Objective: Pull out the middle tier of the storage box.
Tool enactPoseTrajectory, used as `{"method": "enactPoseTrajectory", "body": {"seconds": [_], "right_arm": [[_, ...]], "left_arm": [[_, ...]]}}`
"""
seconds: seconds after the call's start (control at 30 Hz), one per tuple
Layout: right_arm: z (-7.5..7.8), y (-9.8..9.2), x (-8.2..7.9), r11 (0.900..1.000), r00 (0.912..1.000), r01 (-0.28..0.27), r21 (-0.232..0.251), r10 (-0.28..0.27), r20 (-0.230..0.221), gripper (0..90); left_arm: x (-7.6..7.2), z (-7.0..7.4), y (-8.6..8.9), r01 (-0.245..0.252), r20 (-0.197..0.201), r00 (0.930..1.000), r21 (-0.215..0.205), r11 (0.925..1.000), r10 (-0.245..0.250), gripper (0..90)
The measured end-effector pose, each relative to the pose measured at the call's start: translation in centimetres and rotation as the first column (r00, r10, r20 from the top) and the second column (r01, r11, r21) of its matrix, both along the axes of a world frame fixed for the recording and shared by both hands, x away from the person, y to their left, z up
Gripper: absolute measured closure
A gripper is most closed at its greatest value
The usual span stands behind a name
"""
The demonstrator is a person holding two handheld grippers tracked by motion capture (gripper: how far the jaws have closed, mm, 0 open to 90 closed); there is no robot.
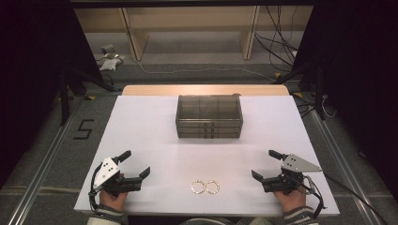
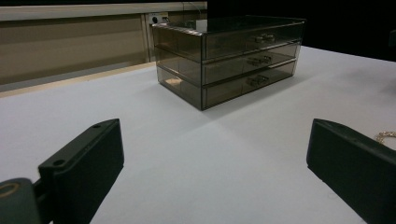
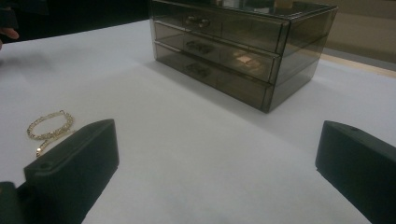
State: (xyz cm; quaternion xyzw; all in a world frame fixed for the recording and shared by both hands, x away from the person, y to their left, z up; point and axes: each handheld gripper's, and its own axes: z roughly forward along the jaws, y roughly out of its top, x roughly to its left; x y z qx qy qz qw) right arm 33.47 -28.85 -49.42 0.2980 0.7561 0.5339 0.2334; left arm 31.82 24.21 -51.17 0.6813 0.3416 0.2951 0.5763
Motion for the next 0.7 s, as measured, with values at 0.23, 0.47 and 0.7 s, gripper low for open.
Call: {"method": "enactPoseTrajectory", "body": {"seconds": [0.23, 0.47, 0.7], "right_arm": [[-0.1, 0.2, 0.1, 1.000, 0.9998, 0.011, -0.023, -0.011, -0.015, 1.3], [0.2, 0.2, 0.6, 1.000, 0.9994, -0.001, -0.020, 0.001, -0.035, 1.1], [1.0, 1.3, 1.2, 0.999, 0.9955, 0.037, -0.014, -0.038, -0.087, 4.5]], "left_arm": [[0.0, -0.1, -0.2, -0.014, 0.018, 0.9998, 0.039, 0.9991, 0.014, 3.6], [-0.1, -0.1, -0.4, -0.012, 0.025, 0.9996, 0.048, 0.9988, 0.010, 3.5], [-0.1, -0.1, -0.4, -0.014, 0.024, 0.9996, 0.047, 0.9988, 0.013, 3.6]]}}
